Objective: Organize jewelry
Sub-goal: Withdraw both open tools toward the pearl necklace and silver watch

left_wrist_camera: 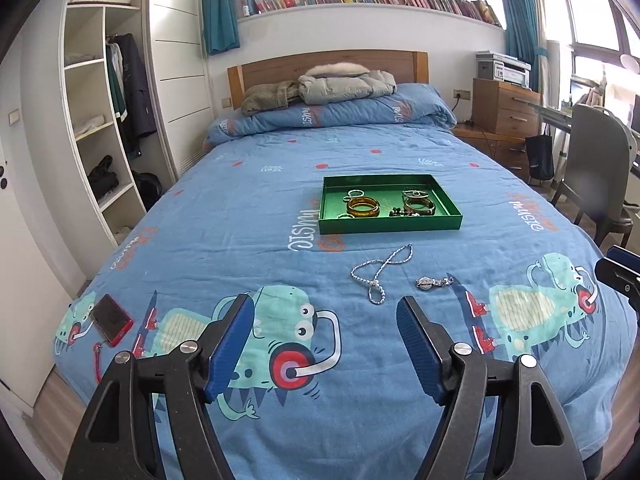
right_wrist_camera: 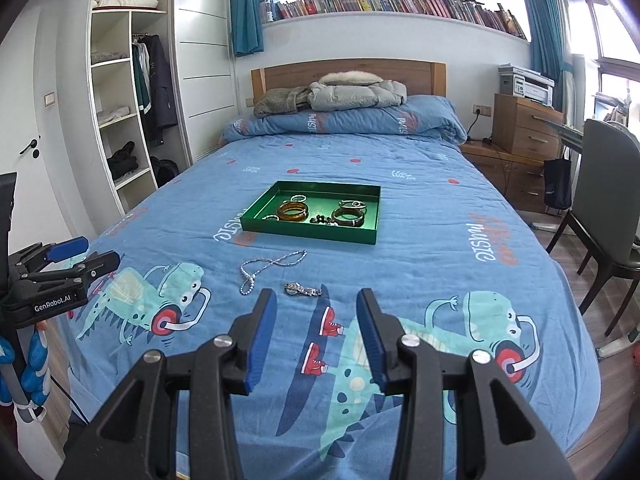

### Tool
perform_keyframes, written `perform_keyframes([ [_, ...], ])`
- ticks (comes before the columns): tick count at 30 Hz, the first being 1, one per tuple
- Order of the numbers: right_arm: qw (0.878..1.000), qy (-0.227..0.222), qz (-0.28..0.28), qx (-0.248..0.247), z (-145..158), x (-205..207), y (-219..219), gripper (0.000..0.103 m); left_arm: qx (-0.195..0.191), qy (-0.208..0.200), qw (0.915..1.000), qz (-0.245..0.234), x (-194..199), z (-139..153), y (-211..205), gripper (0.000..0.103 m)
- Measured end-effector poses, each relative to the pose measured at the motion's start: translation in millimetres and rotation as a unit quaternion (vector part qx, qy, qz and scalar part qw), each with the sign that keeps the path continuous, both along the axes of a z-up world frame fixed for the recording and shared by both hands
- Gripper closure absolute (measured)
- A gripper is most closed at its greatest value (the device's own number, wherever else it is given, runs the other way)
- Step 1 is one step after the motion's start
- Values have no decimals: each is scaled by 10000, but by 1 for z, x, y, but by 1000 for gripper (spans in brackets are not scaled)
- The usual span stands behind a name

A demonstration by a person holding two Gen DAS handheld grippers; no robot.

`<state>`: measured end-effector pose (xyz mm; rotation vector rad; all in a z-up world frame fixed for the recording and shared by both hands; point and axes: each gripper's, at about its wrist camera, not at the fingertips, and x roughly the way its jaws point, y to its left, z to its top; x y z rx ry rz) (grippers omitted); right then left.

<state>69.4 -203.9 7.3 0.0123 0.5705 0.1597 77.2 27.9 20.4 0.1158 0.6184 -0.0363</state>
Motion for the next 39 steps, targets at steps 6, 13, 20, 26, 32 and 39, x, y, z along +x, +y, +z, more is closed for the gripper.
perform_keyframes([
  [6,9999,-96,35,-128,6,-18,10,63,70,-110,9999,104,-18,5,5,29],
  [13,9995,-236,46,-214,16,-33,16,62,93,-224,9996,144,-30,9,6,25],
  [20,9993,-272,88,-231,18,-37,17,58,163,-331,9992,172,-34,10,4,24],
  [26,9993,-272,85,-224,17,-34,16,57,289,-390,9984,286,-30,8,3,24],
  [32,9988,-291,173,-345,15,-25,22,57,315,-420,9980,353,-22,8,5,24],
  [39,9982,-225,371,-407,5,-9,32,57,332,-358,9981,381,-8,2,9,24],
])
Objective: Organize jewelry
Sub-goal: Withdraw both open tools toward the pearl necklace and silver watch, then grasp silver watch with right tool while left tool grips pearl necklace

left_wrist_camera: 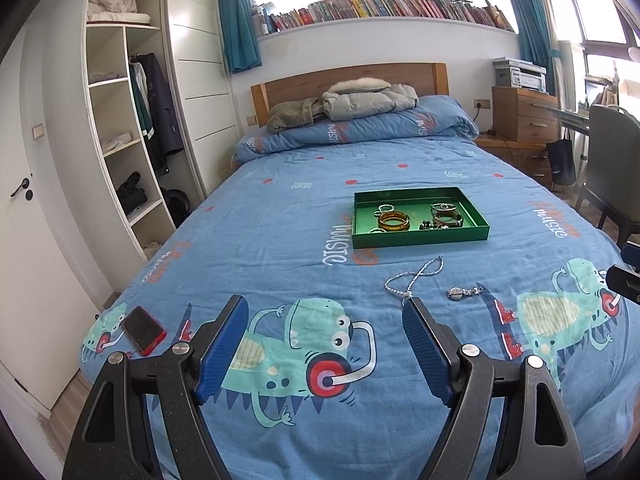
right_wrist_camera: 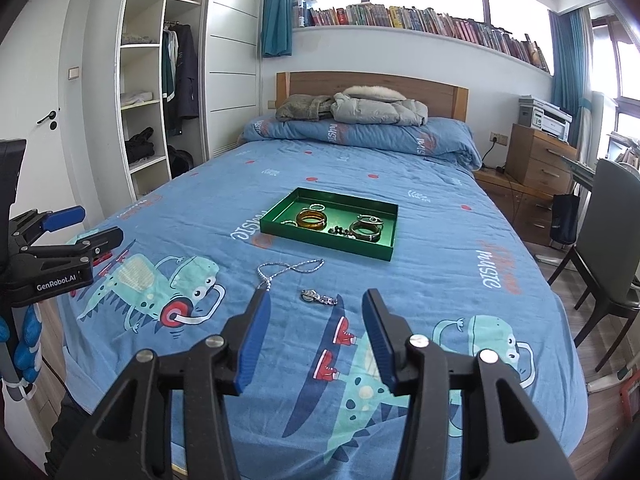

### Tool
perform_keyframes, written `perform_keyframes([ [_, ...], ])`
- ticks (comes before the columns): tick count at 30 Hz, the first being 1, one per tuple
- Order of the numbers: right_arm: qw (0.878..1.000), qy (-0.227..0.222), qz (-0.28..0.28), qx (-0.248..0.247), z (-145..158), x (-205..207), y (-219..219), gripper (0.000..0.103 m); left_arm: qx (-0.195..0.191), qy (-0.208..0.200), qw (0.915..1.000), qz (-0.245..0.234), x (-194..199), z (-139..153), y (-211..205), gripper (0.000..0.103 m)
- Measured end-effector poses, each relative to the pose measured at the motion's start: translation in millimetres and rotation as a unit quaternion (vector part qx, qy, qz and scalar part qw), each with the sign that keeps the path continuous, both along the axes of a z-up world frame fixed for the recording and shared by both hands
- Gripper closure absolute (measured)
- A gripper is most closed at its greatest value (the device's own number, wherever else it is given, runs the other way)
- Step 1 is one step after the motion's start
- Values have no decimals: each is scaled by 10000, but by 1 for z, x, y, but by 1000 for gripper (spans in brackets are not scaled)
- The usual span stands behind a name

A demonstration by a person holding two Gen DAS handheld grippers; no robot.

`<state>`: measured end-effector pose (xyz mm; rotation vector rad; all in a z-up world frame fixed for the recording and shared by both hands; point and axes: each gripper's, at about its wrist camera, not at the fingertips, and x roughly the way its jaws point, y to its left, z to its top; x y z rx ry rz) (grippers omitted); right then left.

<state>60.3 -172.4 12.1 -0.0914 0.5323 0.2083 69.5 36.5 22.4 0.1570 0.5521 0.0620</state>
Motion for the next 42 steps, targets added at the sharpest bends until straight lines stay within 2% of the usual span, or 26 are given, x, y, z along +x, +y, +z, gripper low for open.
perform_keyframes([
  [13,9996,291,-38,-26,-24,39,-10,57,-131,395,9991,-52,54,-26,-4,24],
  [27,9976,696,65,3,-68,90,-23,57,-136,840,9963,-149,109,-68,-18,24],
  [37,9916,1217,431,-112,-120,139,-16,57,-691,1545,9848,-397,159,-123,-26,24],
  [42,9861,1398,826,-359,-144,173,-8,57,-886,1809,9777,-593,191,-145,-38,24],
])
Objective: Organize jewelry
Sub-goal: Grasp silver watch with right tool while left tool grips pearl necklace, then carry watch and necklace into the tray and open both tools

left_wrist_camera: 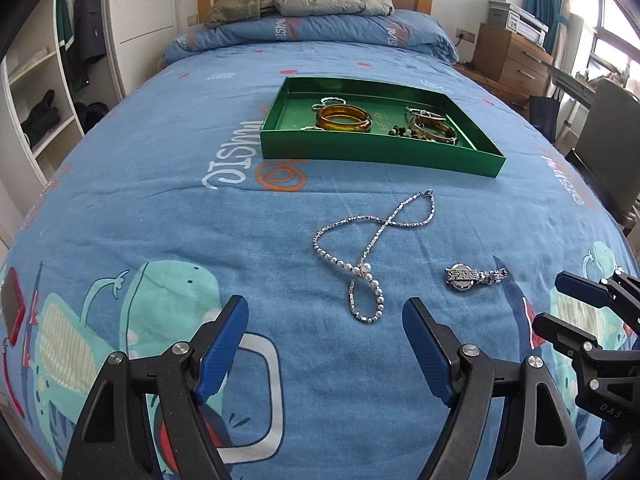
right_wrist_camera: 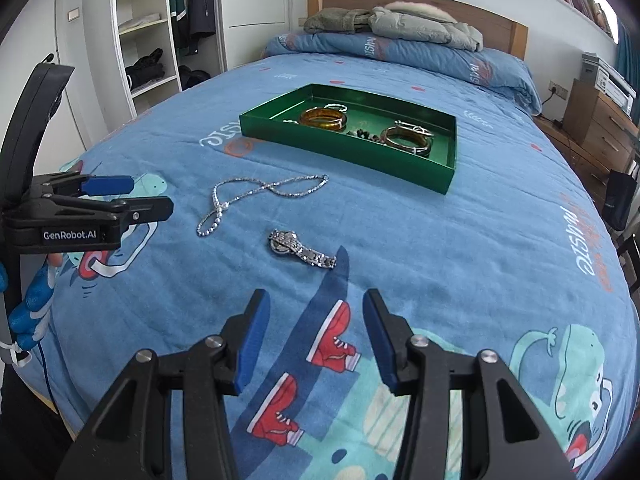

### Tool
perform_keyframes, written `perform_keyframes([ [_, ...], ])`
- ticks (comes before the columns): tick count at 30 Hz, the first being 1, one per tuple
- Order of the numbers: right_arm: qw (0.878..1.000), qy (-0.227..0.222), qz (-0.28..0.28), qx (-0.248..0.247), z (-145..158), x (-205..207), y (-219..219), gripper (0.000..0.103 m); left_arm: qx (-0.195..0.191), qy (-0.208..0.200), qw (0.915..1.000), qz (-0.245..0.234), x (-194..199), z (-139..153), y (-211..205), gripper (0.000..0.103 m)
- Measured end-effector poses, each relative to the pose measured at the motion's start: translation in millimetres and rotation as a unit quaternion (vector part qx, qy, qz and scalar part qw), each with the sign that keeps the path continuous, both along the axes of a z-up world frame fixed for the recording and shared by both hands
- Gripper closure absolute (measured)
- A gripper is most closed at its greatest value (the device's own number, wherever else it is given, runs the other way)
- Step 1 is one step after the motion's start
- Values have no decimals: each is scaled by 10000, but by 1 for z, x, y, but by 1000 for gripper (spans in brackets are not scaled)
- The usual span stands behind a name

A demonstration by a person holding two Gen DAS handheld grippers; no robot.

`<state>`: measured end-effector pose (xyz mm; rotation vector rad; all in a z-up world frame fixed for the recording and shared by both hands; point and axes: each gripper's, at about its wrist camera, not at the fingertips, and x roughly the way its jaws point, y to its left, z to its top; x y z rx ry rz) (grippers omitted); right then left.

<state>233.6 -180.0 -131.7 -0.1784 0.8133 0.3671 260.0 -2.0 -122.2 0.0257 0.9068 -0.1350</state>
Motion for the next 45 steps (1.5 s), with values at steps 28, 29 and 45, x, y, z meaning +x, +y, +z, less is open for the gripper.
perform_keyframes([
  [28,9974,-79,673,263,-19,19,-14,95,-174,-150,9976,-654,32,-9,-32,93],
  [29,9975,-170,590,348,-12,16,-19,95,-270,-245,9971,-661,31,-1,-30,93],
  [45,9896,-1232,-129,732,82,109,-38,95,-765,-1673,9809,-628,129,147,-27,93],
])
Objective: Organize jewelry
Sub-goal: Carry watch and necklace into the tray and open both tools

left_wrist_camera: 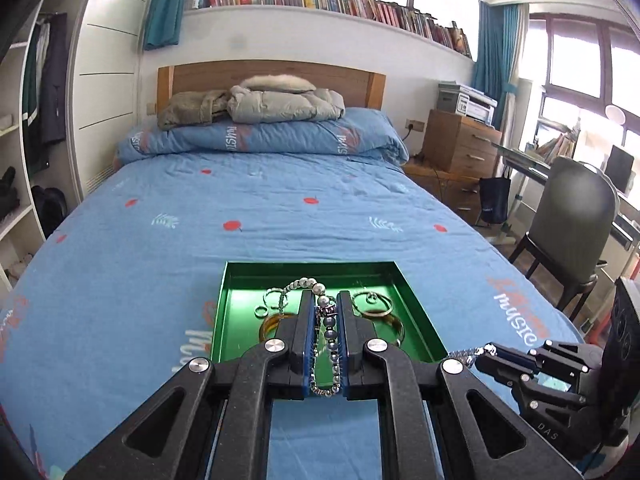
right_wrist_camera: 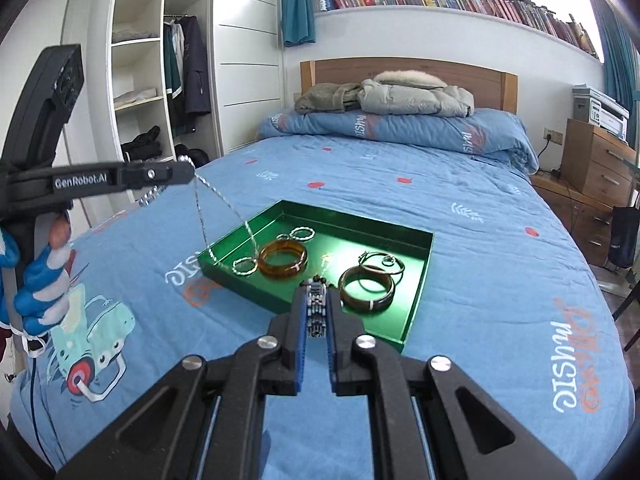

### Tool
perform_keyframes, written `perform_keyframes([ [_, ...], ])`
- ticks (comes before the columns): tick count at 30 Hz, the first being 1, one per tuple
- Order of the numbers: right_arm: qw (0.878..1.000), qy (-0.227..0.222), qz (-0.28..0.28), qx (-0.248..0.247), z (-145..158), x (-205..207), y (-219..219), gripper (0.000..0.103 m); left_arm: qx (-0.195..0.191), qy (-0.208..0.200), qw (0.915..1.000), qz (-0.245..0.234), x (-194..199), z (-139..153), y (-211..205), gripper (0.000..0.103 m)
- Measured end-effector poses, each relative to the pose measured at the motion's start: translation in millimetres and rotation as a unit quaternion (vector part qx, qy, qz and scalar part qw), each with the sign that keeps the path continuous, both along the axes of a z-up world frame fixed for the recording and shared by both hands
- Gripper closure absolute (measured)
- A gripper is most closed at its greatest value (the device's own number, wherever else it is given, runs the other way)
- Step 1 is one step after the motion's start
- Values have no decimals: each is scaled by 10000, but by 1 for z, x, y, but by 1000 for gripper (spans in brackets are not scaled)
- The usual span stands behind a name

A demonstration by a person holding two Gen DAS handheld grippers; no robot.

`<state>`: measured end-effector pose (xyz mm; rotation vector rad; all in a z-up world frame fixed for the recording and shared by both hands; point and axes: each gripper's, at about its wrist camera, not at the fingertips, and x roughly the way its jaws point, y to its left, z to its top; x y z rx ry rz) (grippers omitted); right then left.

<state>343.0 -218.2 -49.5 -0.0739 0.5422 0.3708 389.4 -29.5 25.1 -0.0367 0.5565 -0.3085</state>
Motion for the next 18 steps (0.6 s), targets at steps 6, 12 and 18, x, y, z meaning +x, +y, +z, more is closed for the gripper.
perform_keyframes([
  [6,9983,397,-425,81,-26,58,-7,95,214,372,9977,522,55,-38,5,93],
  [12,9922,1027,-708,-73,-75,88,-10,95,521,1327,9866,798,84,-122,13,93],
  [18,9885,1225,-875,-121,-86,94,-12,94,385,1789,9791,885,90,-149,24,78],
])
